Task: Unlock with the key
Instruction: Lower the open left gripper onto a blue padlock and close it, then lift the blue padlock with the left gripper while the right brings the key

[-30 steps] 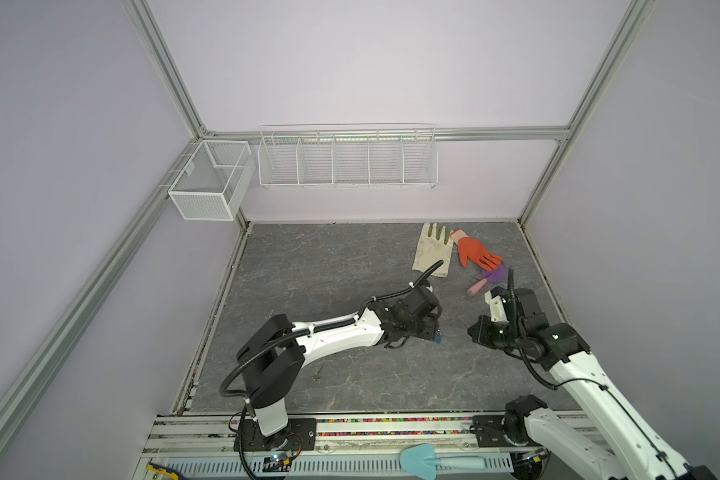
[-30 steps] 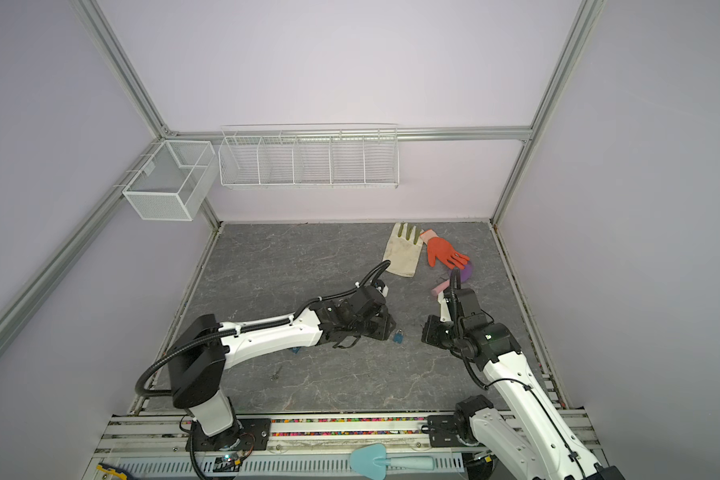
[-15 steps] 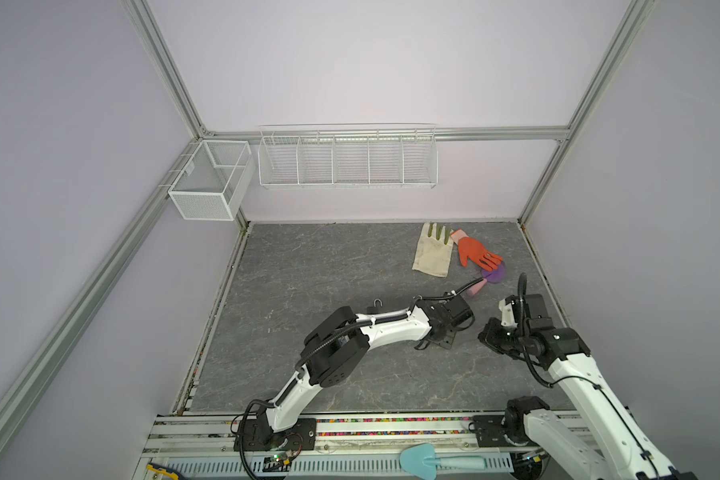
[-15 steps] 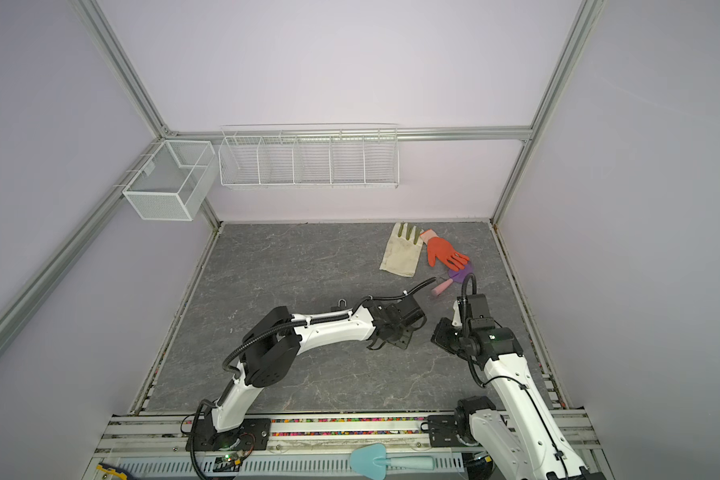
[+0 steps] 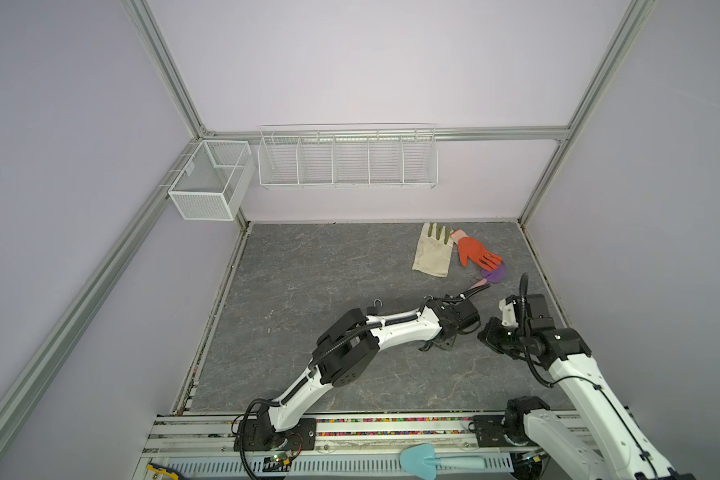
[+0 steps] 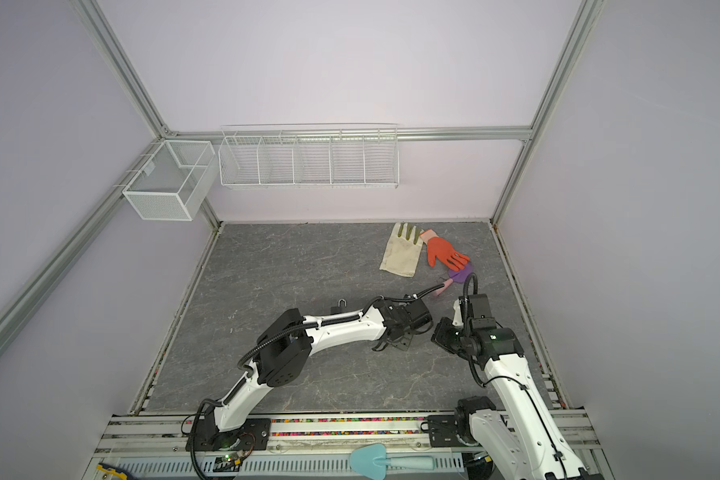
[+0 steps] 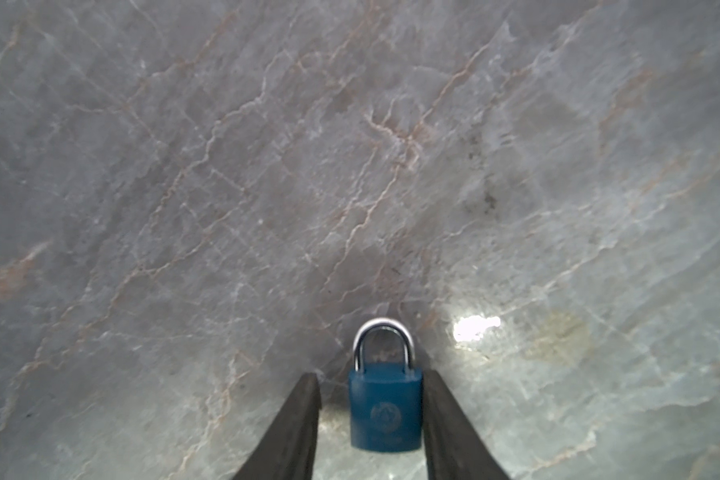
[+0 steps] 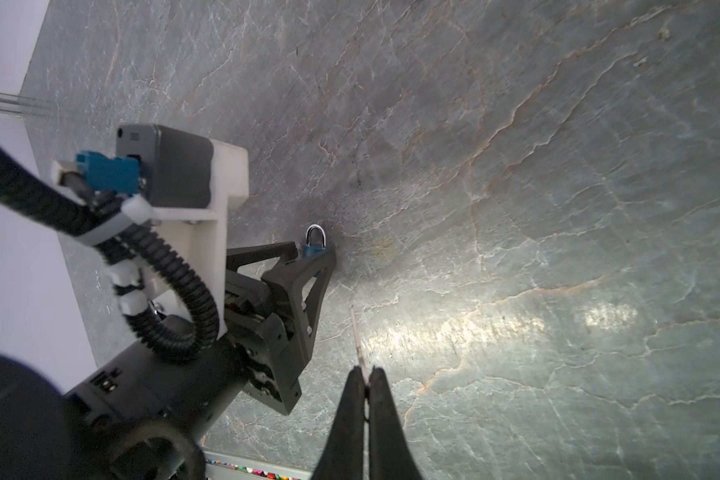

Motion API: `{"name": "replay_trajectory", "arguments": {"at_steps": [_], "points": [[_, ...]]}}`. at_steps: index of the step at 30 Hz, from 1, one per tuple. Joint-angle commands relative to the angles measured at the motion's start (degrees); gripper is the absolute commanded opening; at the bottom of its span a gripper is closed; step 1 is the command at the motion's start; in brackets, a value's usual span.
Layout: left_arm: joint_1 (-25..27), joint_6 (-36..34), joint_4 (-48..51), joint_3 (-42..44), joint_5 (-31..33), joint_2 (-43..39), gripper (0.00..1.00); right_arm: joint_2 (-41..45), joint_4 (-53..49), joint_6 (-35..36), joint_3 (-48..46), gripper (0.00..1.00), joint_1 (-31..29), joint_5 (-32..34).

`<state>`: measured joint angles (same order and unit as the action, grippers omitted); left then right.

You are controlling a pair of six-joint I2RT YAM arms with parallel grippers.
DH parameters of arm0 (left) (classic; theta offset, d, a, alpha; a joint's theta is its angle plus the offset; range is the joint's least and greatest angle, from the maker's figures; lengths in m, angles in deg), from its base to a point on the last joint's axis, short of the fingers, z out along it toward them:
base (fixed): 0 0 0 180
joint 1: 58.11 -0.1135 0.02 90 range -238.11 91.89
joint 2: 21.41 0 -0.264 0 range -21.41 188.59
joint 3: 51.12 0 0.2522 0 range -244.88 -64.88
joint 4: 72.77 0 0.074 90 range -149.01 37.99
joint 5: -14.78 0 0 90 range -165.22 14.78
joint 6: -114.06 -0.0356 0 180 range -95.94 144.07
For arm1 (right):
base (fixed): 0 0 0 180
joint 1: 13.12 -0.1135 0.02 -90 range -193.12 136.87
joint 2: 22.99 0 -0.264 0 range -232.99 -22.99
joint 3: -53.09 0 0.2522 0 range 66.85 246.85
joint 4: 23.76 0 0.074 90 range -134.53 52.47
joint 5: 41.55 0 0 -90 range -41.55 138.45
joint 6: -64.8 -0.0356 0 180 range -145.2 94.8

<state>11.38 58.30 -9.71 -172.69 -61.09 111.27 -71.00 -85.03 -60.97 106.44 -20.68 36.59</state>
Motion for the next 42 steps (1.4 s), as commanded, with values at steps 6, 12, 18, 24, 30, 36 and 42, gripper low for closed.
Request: {"name": "replay_trajectory", "arguments": {"at_steps": [6, 12, 18, 24, 30, 36, 42], "points": [[0.1, 0.6, 3.7, -3.6, 1.1, 3.2, 0.38, 0.5, 0.9, 0.3, -0.7, 0.06, 0.4, -1.1], [0.2, 1.7, 4.6, -4.8, 2.0, 4.2, 0.35, 0.4, 1.0, 0.4, -0.7, 0.06, 0.4, -1.5], [0.2, 2.2, 4.6, -3.7, 2.8, 3.7, 0.30, 0.6, 1.2, 0.7, -0.7, 0.06, 0.4, -1.5], [0.0, 3.6, 3.9, -2.5, 3.3, 2.1, 0.25, 0.4, 1.4, 0.9, -0.4, 0.06, 0.5, -2.1], [-0.5, 6.2, 1.1, 1.0, 4.9, -2.5, 0.20, 0.5, 1.0, 1.9, 0.3, 0.06, 0.4, -2.1], [-1.3, 8.9, -2.8, 6.0, 5.4, -8.0, 0.17, 0.2, 0.9, 4.2, 1.5, 0.06, 0.4, -3.1], [-4.2, 14.5, -11.1, 16.3, 1.8, -17.9, 0.15, -0.2, 3.2, 7.0, 3.4, 0.07, -2.4, -3.7]]}}
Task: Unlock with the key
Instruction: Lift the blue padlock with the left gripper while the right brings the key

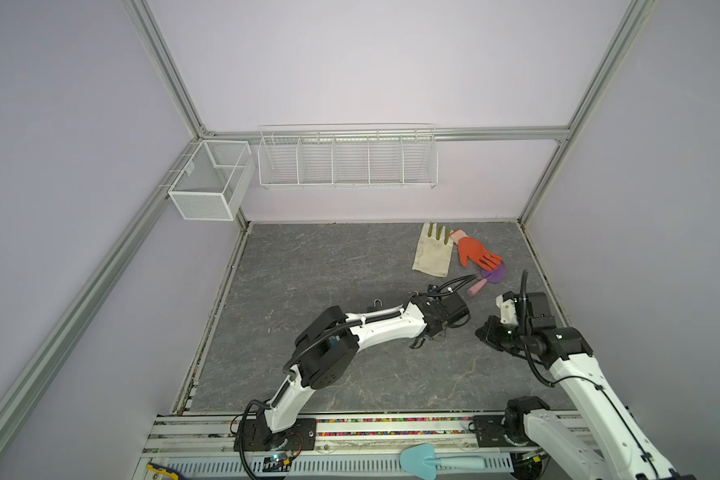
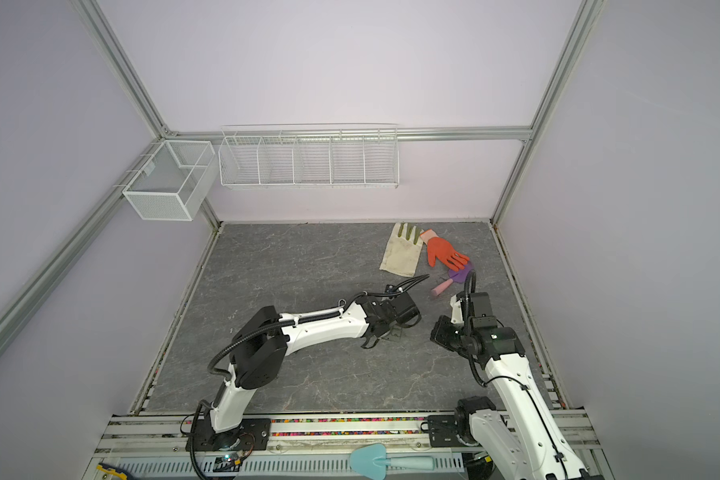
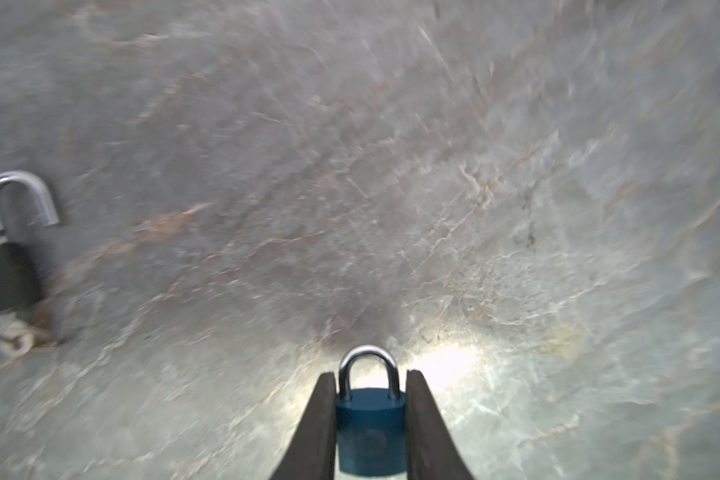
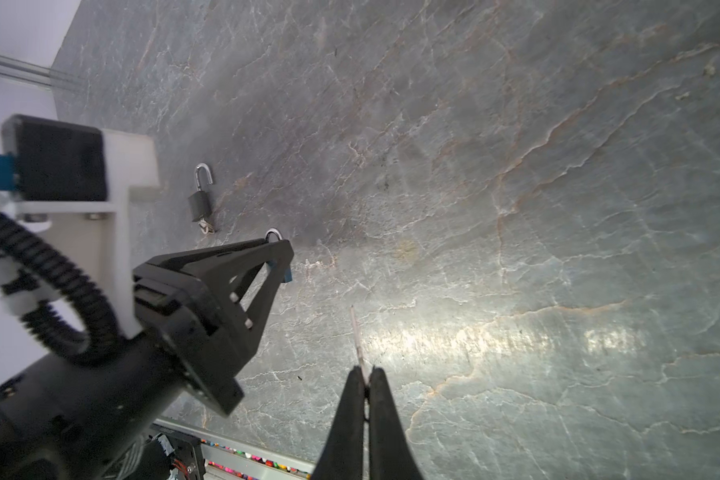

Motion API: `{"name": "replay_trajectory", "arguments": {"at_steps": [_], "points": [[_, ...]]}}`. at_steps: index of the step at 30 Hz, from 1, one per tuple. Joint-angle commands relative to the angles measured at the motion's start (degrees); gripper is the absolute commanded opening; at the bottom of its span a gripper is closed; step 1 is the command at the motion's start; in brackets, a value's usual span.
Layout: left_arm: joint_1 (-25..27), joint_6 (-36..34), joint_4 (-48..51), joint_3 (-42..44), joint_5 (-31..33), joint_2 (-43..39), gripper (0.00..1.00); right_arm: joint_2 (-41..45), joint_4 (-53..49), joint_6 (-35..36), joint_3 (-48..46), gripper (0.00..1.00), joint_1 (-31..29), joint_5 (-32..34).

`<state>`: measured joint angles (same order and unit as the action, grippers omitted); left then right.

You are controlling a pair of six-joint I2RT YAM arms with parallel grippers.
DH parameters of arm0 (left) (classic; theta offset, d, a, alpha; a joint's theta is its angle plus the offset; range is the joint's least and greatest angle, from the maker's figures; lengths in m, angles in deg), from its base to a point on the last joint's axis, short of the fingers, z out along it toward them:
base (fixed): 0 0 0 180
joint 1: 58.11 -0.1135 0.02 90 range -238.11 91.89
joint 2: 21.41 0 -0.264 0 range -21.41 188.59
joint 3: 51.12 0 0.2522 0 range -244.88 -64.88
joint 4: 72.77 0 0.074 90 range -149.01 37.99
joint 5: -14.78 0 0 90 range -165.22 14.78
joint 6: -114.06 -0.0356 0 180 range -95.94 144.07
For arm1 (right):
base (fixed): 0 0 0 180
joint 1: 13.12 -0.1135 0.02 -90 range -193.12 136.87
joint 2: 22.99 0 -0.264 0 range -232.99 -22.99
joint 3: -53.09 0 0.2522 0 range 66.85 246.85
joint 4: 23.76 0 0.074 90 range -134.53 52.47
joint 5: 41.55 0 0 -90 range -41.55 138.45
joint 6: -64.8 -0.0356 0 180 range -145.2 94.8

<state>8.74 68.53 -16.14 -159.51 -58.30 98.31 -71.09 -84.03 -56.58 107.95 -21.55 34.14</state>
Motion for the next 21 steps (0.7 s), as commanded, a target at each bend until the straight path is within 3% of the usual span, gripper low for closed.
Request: {"name": "replay_trajectory", "arguments": {"at_steps": [1, 10, 15, 21], "points": [[-2.3, 5.2, -7.2, 5.5, -2.0, -7.1, 0.15, 0.0, 3.0, 3.0, 2.2, 0.07, -2.7, -1.0], [-7.0, 18.7, -20.2, 21.8, -6.2, -25.0, 0.15, -0.3, 11.4, 3.3, 4.4, 0.07, -17.6, 5.4], [-8.9, 28.9, -35.8, 35.2, -7.7, -34.2, 0.12, -2.9, 12.8, 3.9, 6.3, 0.07, -25.8, 12.5], [-10.1, 40.8, -42.1, 42.9, -8.0, -39.4, 0.10, -4.1, 18.4, 1.7, 6.8, 0.07, -35.3, 21.1]]}}
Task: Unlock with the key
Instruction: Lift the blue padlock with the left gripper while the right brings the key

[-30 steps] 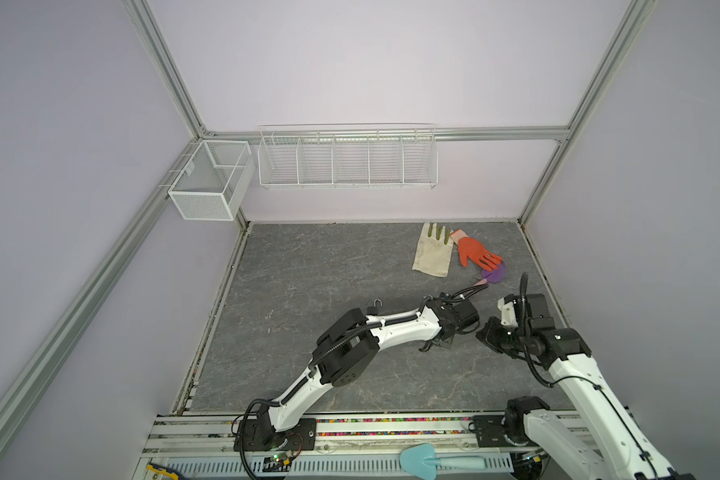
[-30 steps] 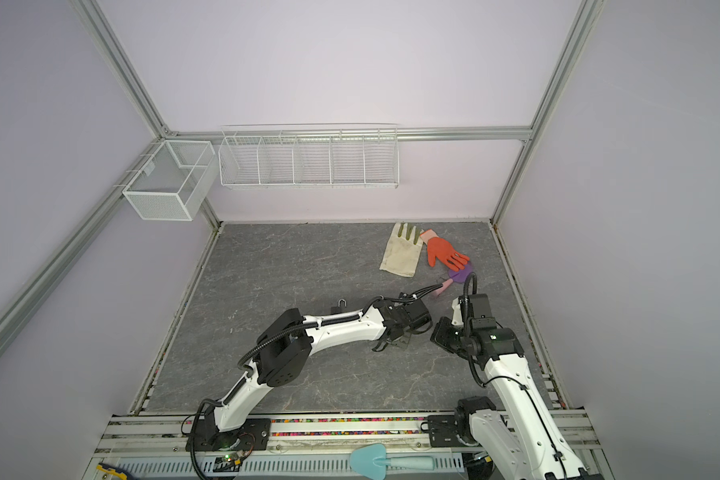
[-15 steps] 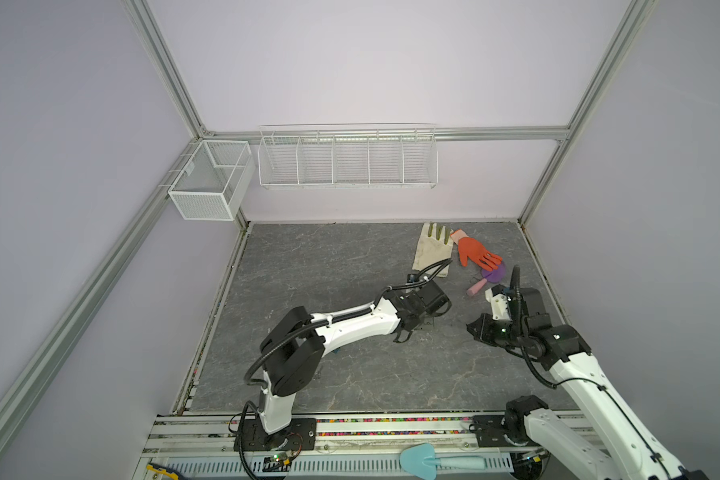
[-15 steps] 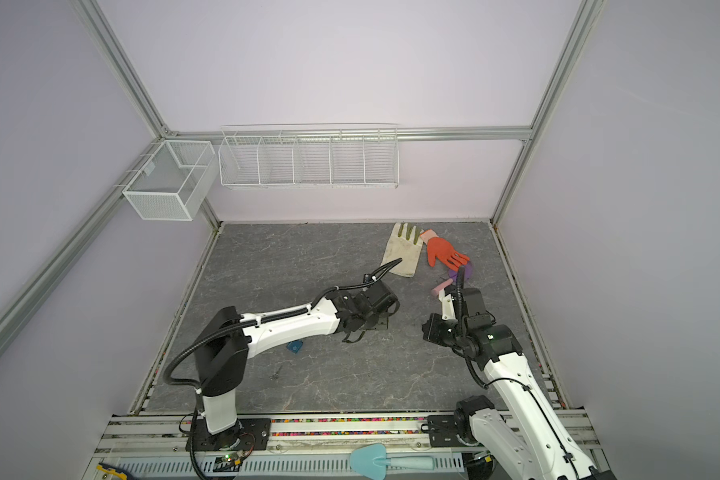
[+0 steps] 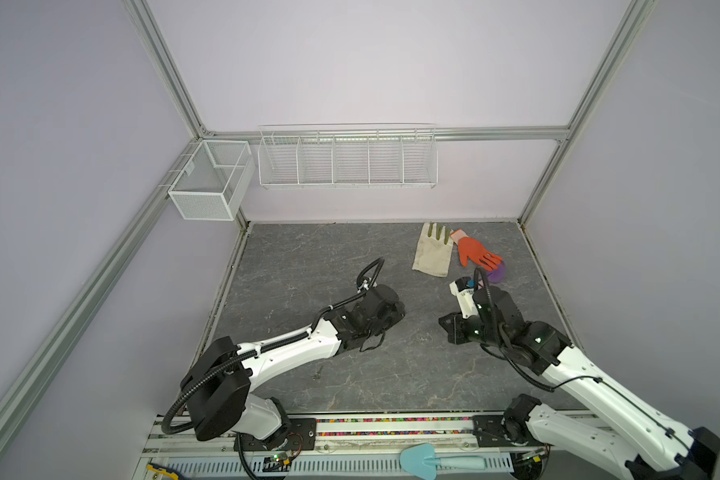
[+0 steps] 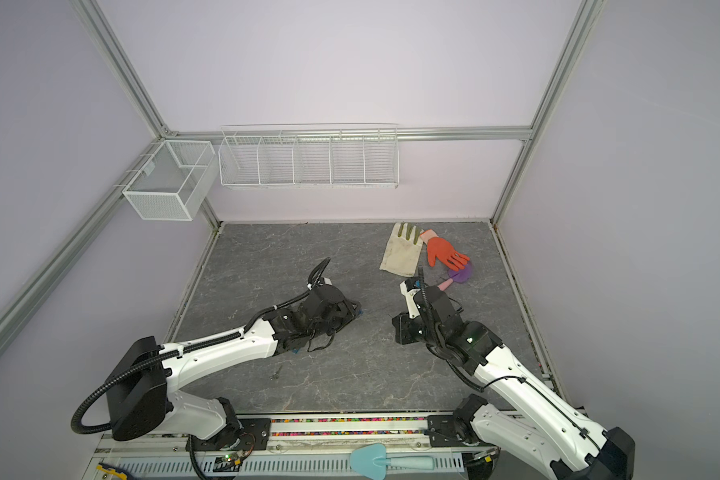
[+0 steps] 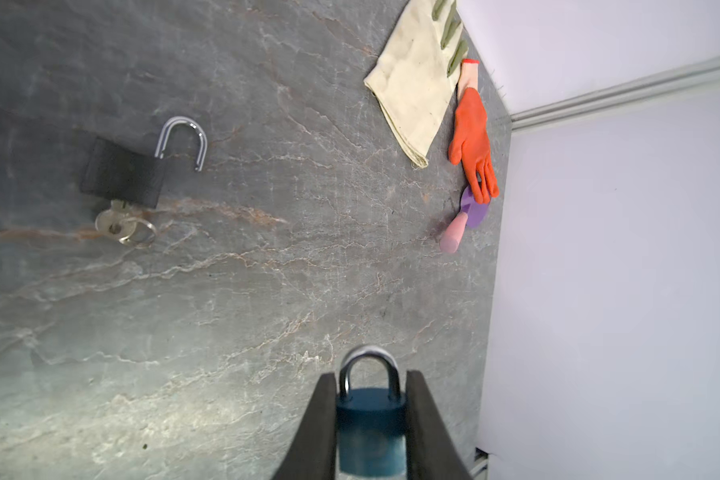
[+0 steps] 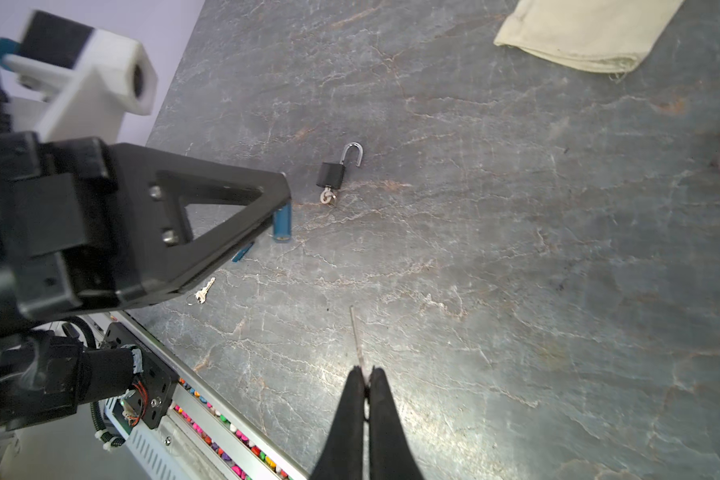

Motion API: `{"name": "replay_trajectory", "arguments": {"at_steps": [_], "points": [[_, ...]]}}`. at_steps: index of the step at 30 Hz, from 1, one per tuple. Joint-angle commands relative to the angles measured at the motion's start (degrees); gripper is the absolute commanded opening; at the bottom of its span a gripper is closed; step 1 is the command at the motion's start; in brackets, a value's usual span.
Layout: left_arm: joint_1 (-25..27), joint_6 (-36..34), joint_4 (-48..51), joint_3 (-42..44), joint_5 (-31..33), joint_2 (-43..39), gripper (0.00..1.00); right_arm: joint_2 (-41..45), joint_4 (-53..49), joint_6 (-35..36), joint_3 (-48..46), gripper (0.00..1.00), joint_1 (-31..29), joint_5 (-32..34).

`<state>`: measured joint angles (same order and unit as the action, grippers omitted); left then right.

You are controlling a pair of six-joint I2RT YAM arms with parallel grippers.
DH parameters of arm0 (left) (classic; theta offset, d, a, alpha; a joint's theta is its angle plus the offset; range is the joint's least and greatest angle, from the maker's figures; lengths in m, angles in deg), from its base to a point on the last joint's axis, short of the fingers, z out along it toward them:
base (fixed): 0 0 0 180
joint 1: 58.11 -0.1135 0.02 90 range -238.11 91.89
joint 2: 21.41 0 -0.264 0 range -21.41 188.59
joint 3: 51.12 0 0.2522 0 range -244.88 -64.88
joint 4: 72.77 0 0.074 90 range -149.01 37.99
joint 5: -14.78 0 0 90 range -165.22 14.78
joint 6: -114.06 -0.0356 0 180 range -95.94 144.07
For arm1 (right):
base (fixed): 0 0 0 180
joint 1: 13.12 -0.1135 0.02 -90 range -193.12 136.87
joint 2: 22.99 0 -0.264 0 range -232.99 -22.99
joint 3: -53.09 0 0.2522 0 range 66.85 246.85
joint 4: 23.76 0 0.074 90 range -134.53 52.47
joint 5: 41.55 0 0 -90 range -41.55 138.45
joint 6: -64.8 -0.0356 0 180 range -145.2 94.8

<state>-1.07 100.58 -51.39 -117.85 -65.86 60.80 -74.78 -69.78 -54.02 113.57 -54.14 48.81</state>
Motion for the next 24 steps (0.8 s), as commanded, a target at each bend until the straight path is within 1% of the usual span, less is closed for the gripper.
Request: {"name": "replay_trajectory", "arguments": {"at_steps": [1, 4, 6, 8, 10, 13, 19, 24], "points": [[-0.3, 10.2, -7.8, 2.0, -0.6, -2.5, 0.10, -1.1, 5.2, -1.1, 1.3, 0.07, -4.1, 7.7], [-0.3, 15.1, -9.9, 4.0, -0.6, -3.9, 0.10, -4.1, 5.9, -1.6, 2.6, 0.07, -8.5, 11.9], [-0.3, 17.2, -10.3, 4.7, -0.1, -4.7, 0.10, -5.9, 6.2, -1.8, 3.3, 0.07, -11.5, 15.1], [-0.3, 18.4, -9.4, 4.9, 0.9, -5.5, 0.10, -7.3, 7.1, -1.8, 3.3, 0.07, -13.7, 17.2], [-0.3, 19.3, -8.5, 4.8, 2.2, -6.4, 0.09, -8.8, 8.0, -2.3, 5.2, 0.07, -15.3, 19.2], [-0.3, 20.1, -6.6, 4.8, 4.1, -8.0, 0.09, -10.6, 8.8, -2.6, 5.7, 0.07, -16.1, 19.4], [-0.3, 20.1, -5.4, 4.6, 5.0, -9.0, 0.09, -13.3, 11.3, -2.1, 6.9, 0.07, -16.3, 19.8], [-0.3, 20.2, -5.0, 4.6, 5.4, -9.2, 0.08, -14.9, 13.6, -1.2, 7.7, 0.07, -16.6, 17.7]]}}
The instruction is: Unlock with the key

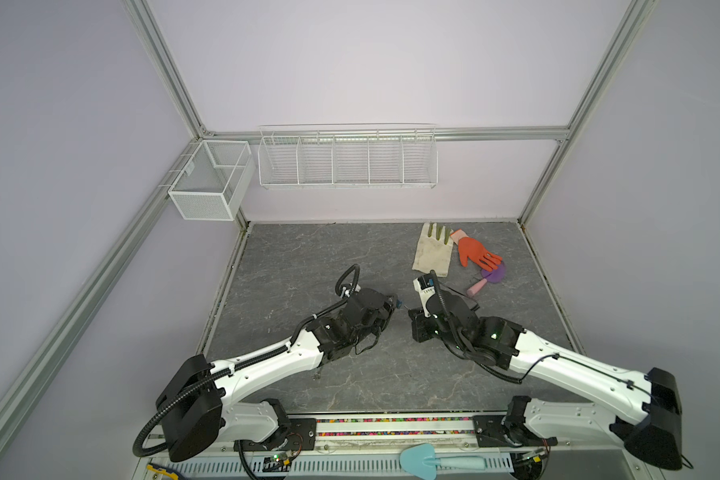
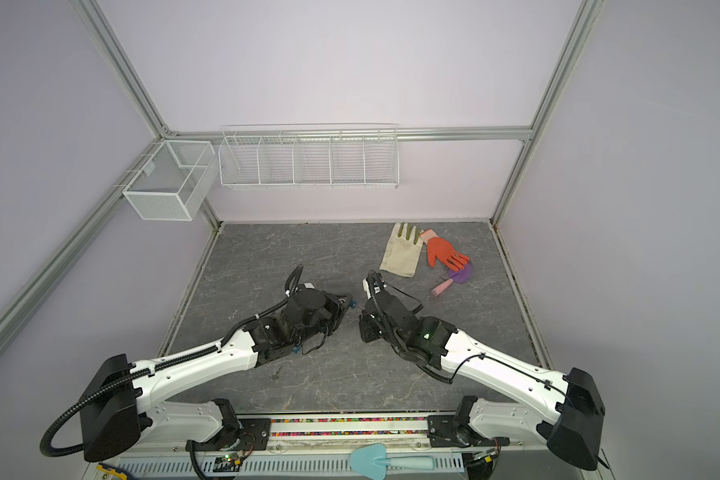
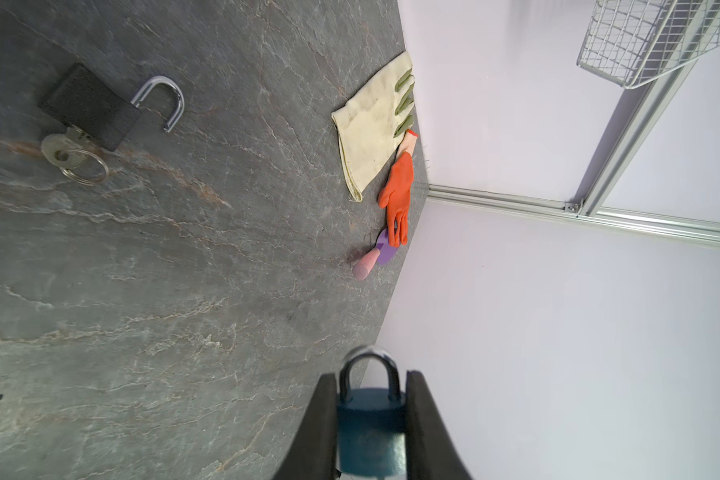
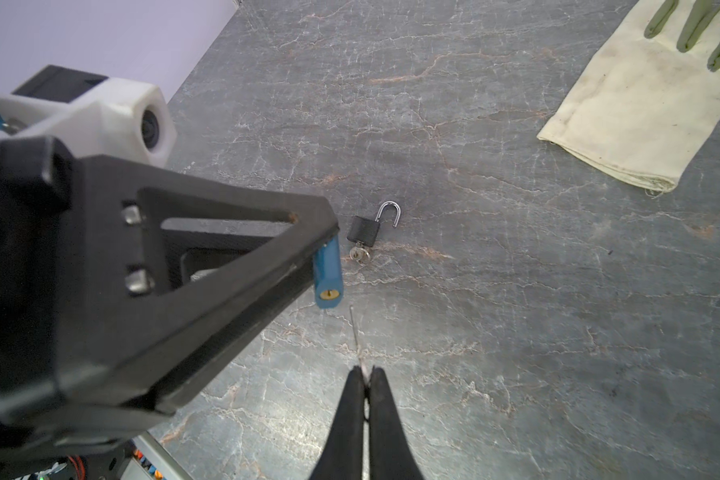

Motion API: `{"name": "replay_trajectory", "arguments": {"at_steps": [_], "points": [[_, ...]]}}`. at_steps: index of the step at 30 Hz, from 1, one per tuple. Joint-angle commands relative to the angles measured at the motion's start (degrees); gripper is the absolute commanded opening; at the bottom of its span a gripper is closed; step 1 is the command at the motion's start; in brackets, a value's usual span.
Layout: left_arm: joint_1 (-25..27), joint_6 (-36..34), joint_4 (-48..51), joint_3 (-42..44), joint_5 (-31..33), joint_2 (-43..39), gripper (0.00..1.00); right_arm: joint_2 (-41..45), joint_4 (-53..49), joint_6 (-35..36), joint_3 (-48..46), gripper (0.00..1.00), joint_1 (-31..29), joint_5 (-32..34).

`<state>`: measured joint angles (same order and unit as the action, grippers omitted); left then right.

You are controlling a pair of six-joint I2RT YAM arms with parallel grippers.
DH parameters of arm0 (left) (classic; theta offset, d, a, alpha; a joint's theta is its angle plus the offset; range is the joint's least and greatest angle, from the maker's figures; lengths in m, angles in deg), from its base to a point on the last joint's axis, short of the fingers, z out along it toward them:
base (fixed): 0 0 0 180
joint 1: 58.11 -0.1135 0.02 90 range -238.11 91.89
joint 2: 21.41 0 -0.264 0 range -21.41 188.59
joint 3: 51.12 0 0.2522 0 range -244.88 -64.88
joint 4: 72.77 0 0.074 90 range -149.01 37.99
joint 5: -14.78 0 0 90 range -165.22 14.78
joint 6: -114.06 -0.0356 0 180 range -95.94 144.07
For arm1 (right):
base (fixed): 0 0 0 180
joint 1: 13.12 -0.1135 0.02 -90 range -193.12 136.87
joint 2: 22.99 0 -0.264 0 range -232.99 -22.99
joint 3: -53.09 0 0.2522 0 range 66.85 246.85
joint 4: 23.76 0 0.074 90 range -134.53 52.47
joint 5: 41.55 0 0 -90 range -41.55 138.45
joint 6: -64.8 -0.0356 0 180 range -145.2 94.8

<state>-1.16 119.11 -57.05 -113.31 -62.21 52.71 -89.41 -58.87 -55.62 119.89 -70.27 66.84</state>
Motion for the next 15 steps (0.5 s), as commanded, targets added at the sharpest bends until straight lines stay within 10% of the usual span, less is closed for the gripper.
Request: {"name": "replay_trajectory", "arguments": {"at_steps": [1, 15], "points": [[-0.2, 1.5, 0.6, 0.0, 1.8, -1.1, 0.08, -0.5, 2.4, 0.4, 1.6, 0.06, -0.6, -0.1], [-0.2, 1.4, 1.2, -0.1, 2.7, -1.2, 0.07, -3.7, 0.2, 0.0, 3.1, 0.07, -1.1, 1.4]]}}
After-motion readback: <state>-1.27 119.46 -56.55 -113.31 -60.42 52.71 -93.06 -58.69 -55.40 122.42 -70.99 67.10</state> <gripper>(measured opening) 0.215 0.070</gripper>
